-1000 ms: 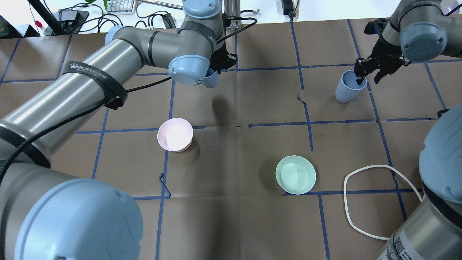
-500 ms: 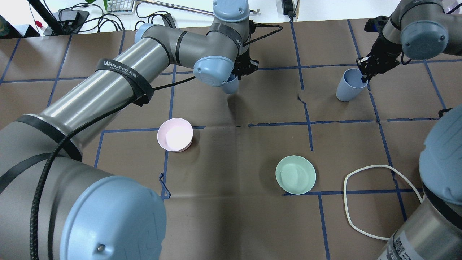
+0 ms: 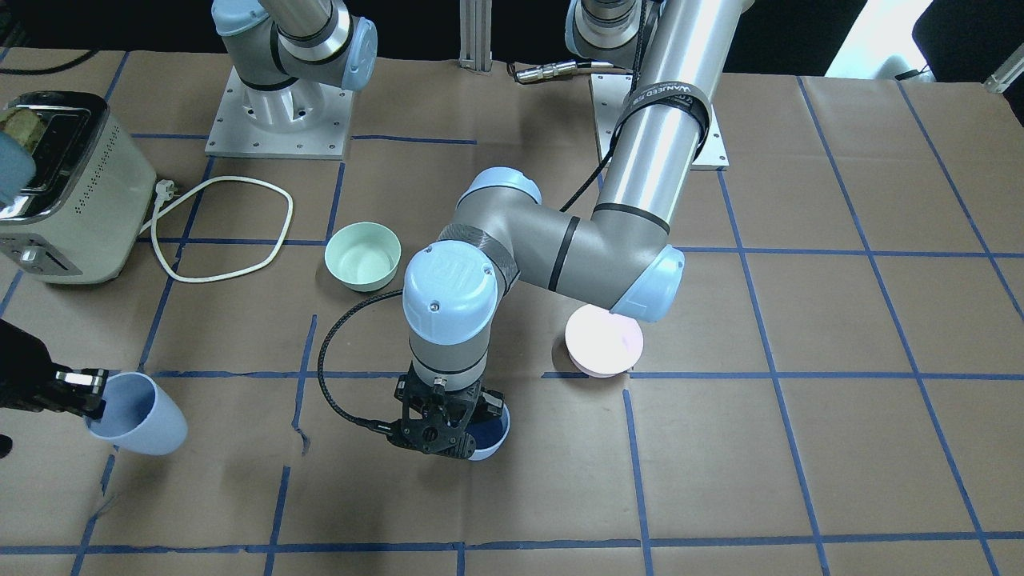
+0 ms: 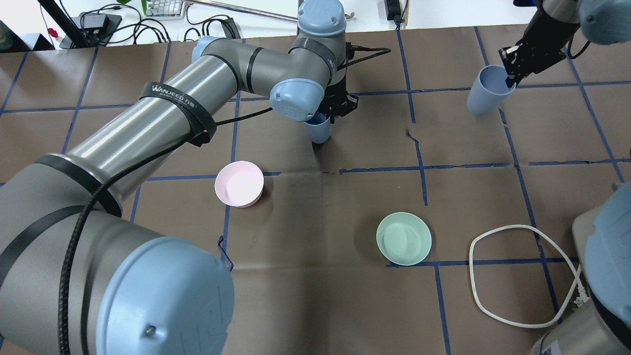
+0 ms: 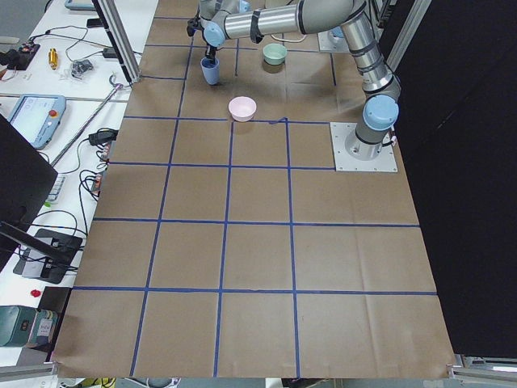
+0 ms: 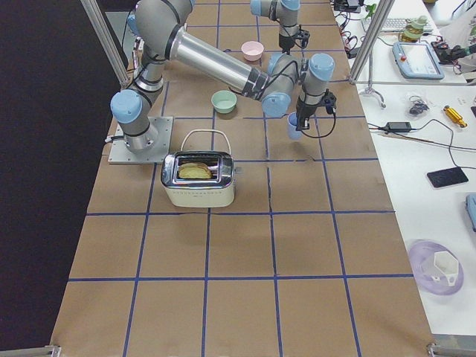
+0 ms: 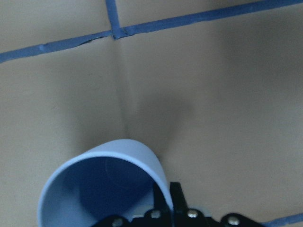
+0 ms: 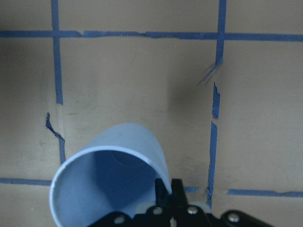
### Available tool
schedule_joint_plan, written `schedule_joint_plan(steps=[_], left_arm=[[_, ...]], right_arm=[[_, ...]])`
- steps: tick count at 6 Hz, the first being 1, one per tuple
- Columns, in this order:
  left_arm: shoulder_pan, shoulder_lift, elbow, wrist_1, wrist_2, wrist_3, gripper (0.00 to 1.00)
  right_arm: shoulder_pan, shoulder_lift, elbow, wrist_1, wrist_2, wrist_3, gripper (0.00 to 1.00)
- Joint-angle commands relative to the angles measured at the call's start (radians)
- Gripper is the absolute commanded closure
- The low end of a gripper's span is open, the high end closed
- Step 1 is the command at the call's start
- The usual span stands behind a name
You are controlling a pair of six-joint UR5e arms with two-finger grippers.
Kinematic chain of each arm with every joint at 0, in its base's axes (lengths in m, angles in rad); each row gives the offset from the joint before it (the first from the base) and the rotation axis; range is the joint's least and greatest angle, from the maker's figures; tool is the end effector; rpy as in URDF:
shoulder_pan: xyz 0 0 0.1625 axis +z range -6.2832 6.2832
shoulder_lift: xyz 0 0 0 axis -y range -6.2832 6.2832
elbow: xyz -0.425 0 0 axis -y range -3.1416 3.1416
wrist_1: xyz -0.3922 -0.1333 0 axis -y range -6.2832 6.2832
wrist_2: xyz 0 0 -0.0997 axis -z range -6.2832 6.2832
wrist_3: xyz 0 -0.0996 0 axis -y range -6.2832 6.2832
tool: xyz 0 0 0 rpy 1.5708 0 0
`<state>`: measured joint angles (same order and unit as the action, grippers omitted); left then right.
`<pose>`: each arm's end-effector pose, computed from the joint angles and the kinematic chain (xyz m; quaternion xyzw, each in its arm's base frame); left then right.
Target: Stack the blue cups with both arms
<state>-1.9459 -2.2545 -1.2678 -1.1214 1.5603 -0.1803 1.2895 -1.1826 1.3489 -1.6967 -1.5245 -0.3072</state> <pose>-0.3957 -0.6383 0.2537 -0.0974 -0.9946 0.0316 0.0145 -0.0461 -0.6563 0.3875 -0.0125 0.9995 0.0126 0.0280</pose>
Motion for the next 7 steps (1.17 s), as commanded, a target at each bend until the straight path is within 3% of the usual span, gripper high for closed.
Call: schedule_joint_plan(steps=[1,3,7], left_arm=[[-0.004,0.001,0.001,0.002,0.0,0.008,0.01],[0.004,0.07,0.001,-0.049,0.01,0.009,0.01],[0.178,0.31,-0.012,-0.331,0.006,0.041,0.02]], right_arm=[[0.008,-0.064,-0.045,0.124,0.001,0.028,0.9],[0.089,-0.066,-0.048,0.109,0.001,0.116,0.9],[0.253,-0.061,-0.05,0.028,0.0,0.316,0.9]])
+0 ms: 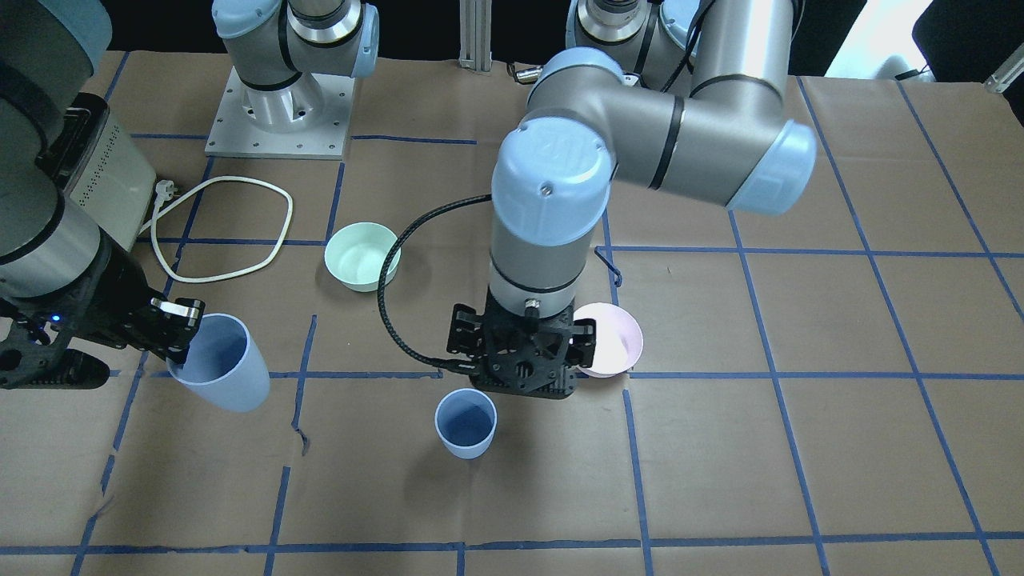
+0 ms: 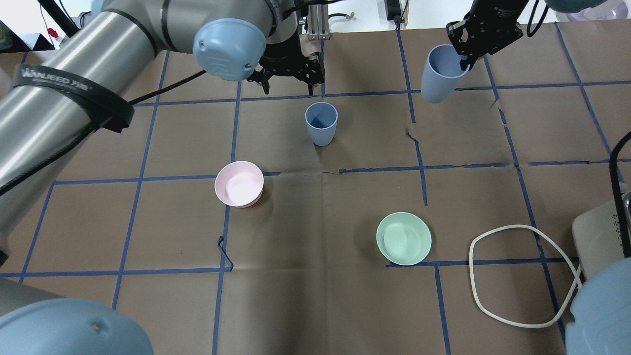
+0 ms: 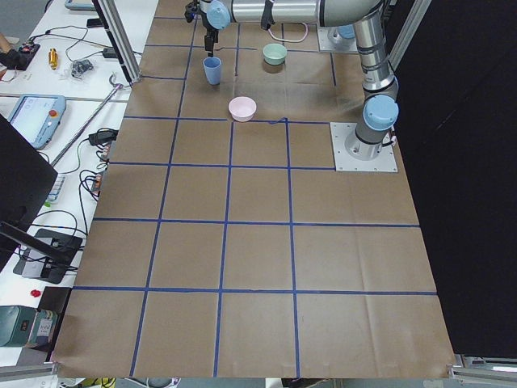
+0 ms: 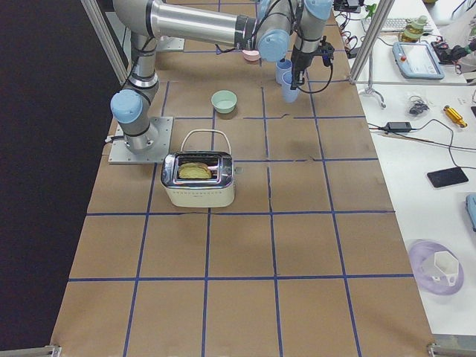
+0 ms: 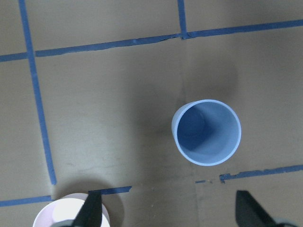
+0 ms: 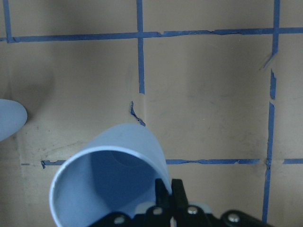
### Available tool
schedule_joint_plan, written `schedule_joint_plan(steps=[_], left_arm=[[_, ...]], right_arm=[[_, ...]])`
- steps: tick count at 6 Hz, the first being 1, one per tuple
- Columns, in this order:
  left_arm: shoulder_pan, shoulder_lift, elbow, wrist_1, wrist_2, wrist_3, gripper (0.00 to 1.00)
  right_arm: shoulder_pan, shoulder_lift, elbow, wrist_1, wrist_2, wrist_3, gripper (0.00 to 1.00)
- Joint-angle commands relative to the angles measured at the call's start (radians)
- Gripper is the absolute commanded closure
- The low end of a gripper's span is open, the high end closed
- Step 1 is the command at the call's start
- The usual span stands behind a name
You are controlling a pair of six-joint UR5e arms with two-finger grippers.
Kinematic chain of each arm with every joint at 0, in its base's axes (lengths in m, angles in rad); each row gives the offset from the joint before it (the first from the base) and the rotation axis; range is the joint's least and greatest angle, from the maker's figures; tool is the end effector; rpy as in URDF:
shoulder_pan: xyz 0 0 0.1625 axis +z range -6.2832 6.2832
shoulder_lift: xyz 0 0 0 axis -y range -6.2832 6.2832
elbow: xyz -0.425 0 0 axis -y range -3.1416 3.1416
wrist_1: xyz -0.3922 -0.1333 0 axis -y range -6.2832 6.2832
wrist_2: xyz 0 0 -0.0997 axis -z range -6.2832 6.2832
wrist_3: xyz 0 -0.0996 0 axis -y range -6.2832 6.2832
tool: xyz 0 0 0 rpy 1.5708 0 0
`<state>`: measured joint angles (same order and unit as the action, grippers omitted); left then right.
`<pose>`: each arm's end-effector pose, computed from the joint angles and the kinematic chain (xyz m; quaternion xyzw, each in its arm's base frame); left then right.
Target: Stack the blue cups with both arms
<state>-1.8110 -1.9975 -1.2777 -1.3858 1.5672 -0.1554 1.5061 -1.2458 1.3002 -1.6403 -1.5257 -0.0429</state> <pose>-0.2890 -0.6183 0.4028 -0.0424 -0.9988 0.0248 0.0068 0.0969 -0.6361 0.4459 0.0107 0.9997 -0.0088 0.0221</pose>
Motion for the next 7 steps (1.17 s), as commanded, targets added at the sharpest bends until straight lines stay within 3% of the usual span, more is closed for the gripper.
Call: schedule_joint_plan(steps=[1,3,5,7], left_arm=[[0.08,0.11,-0.012,-0.144,-0.001,0.055,0.02],[0.17,0.329,-0.182,-0.153,-0.004,0.106,0.02],[0.229,0.35,-0.204,-0.168,0.008,0.109,0.02],[0.231,0.345,-0.198,-0.171,0.008,0.105,0.02]], right_arm=[[0.104,0.006,-0.002,-0.067,-0.001,0.134,0.9],[0.263,0.07,-0.059,-0.096,-0.004,0.358,0.9],[0.369,0.152,-0.116,-0.133,-0.004,0.423,0.9],[0.373,0.184,-0.092,-0.131,-0.01,0.407,0.9]])
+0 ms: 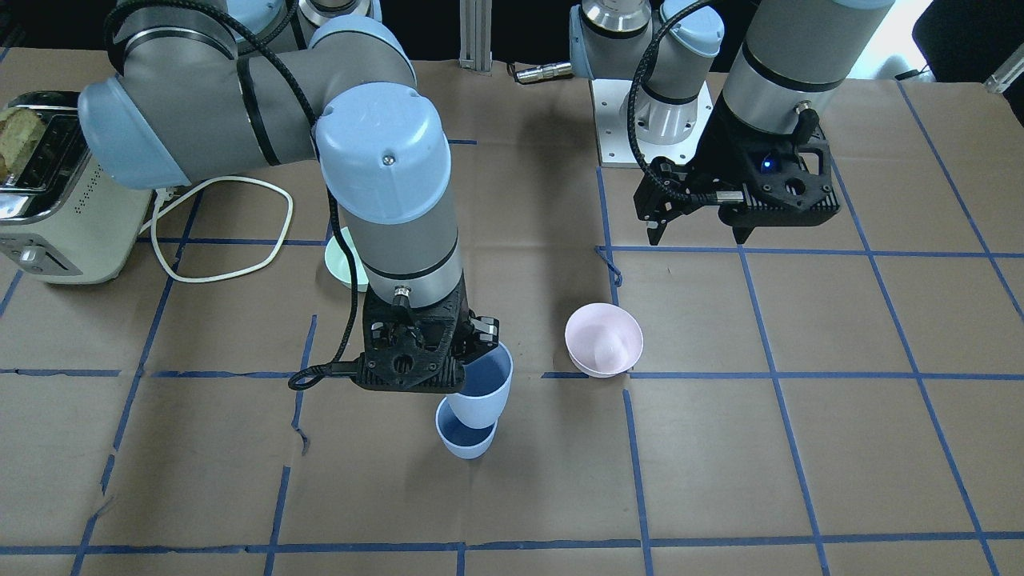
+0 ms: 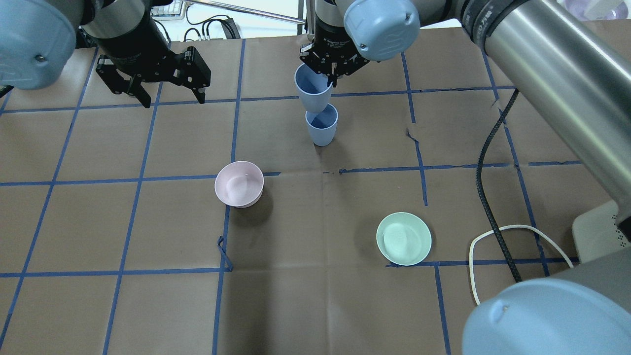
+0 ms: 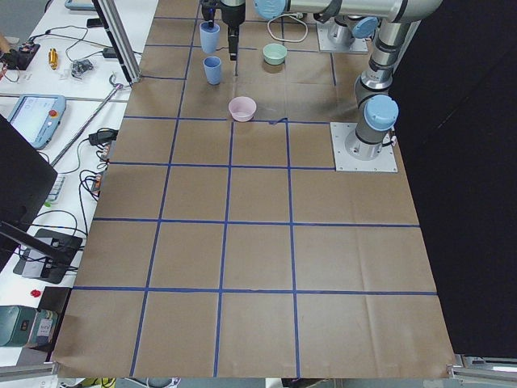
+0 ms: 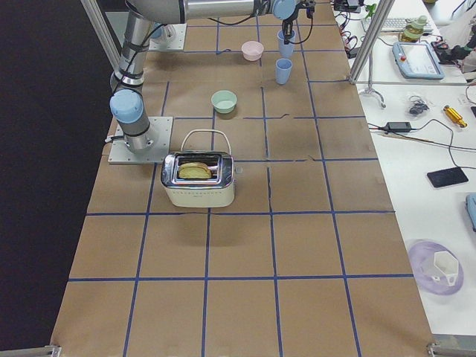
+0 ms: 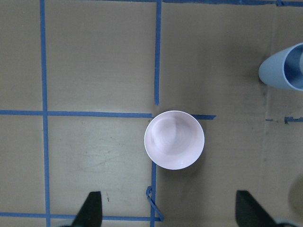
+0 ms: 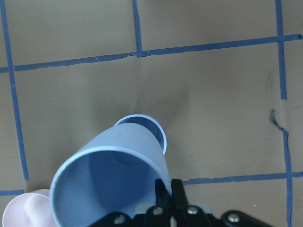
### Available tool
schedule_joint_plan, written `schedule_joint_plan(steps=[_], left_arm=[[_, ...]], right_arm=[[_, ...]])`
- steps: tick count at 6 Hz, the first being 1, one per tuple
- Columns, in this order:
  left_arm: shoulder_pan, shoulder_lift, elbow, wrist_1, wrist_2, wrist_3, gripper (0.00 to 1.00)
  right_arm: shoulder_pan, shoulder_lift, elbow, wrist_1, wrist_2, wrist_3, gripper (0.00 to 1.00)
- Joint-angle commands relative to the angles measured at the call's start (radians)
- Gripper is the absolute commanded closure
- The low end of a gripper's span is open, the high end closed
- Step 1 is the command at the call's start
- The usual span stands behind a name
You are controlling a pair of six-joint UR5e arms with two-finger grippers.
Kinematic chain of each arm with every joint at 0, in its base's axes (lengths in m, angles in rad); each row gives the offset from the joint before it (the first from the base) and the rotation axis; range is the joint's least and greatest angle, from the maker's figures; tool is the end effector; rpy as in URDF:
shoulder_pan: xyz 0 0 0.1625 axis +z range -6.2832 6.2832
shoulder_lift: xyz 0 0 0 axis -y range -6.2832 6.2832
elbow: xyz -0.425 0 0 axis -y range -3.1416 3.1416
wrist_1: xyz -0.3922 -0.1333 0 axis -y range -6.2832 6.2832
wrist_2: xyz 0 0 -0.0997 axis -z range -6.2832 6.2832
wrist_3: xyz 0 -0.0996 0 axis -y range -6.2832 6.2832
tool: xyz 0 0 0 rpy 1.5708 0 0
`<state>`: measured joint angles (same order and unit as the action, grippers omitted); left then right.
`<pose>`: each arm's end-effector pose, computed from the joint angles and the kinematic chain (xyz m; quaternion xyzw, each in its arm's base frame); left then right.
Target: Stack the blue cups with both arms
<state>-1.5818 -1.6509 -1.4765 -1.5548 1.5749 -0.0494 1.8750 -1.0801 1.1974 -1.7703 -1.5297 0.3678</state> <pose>-0.1387 -0.5273 0.4952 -0.0192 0.9997 -0.0152 0.0016 0.3400 -0.6241 0.4005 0.0309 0.9985 -0.0320 0.0329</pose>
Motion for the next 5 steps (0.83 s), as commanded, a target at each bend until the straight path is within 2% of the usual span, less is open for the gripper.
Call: schedule_joint_plan(steps=[1,5], left_arm=[[0.002,-0.003,0.005,-0.004,0.001,0.0,0.02],[0.002,-0.001,0.008,-0.019,0.01,0.002,0.02]], right_arm=[[-0.008,0.02,0.01,-0.003,-0.007,-0.004,0.91],[-0.008,0.063,0.025,-0.064,-0.018,0.01,0.91]])
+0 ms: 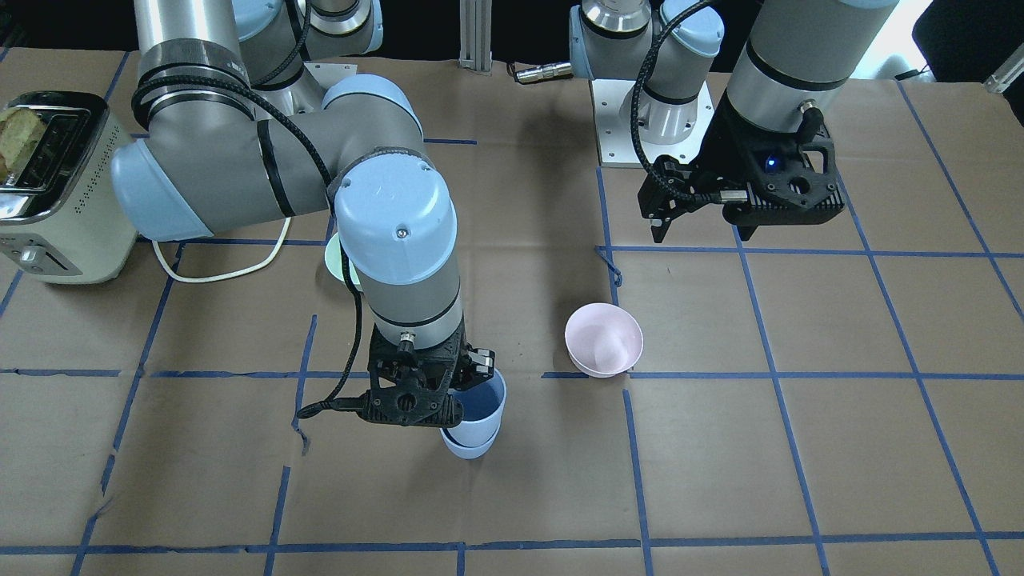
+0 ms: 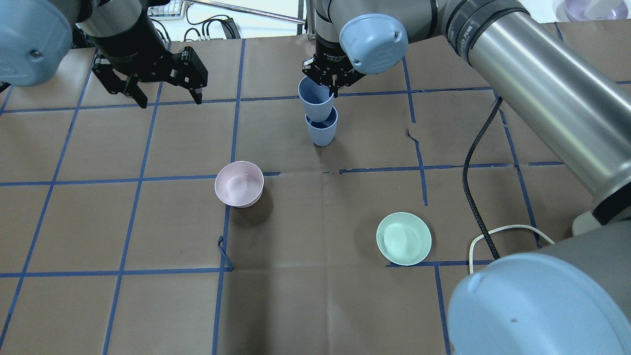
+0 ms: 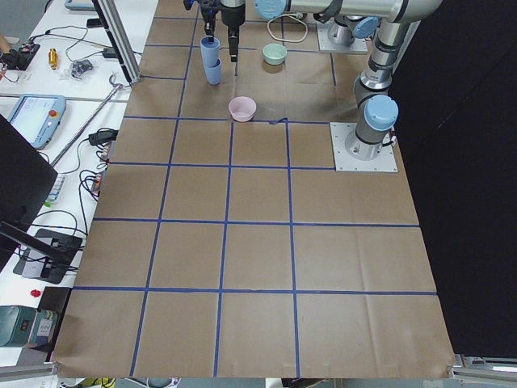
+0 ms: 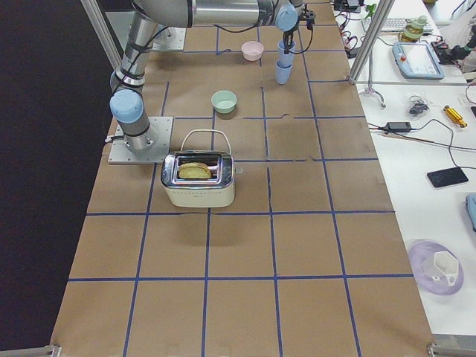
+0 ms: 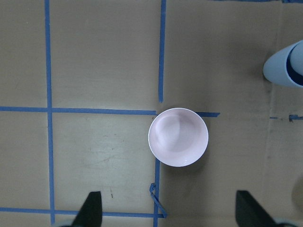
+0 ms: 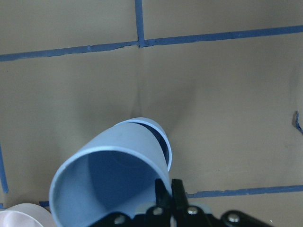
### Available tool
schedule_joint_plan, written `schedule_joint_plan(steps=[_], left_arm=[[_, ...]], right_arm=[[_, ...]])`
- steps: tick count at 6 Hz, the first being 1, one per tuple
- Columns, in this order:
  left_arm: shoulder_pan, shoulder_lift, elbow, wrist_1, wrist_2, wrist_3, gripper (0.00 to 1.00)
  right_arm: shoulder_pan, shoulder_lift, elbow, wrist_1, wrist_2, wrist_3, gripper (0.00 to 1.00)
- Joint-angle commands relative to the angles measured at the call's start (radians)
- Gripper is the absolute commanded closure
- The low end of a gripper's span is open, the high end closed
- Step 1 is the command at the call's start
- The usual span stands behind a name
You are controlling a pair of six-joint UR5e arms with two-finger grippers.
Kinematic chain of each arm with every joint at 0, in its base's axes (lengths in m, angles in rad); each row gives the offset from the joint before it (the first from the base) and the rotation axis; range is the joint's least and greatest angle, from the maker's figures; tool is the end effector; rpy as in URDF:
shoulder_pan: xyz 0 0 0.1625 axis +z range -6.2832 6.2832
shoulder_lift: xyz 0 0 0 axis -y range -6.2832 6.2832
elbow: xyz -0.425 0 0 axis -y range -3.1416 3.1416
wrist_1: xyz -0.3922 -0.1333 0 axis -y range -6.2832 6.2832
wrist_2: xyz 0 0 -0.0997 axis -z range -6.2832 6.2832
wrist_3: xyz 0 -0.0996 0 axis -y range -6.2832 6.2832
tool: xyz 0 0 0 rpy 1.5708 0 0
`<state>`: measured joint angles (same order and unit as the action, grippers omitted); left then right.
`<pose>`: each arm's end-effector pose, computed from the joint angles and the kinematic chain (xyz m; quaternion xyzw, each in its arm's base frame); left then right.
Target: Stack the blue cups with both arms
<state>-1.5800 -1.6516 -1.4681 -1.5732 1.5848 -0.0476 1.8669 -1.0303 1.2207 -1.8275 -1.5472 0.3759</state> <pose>-0.1368 -0.5268 0.4971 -0.0193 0.9997 -0.0099 0.0067 0.3369 -0.6394 0.3599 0.0395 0.9986 -0.0274 0.0221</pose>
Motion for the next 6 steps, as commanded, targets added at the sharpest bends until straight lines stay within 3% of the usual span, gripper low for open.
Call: schedule_joint_plan(steps=[1,2,3,4,6], left_arm=[[0.0,0.0,0.0,-0.001,0.0,0.0,0.02],[0.0,0.001,0.0,-0.001,0.001,0.002,0.02],[0.0,0.003,0.0,-0.001,0.0,0.002,0.02],[0.0,0.001,0.0,-0.002,0.001,0.002,0.02],[0.0,0.001,-0.001,-0.002,0.001,0.002,0.02]], right_arm=[[0.0,0.03,0.003,-0.007,-0.002,-0.009,0.9],[-0.002,0.038,0.002,-0.006,-0.004,-0.011,0.88],[-0.005,0.036,0.002,-0.006,-0.004,-0.015,0.07],[-0.008,0.03,-0.007,0.002,0.001,-0.02,0.0],[-0.06,-0.044,-0.035,0.106,0.015,-0.043,0.0]])
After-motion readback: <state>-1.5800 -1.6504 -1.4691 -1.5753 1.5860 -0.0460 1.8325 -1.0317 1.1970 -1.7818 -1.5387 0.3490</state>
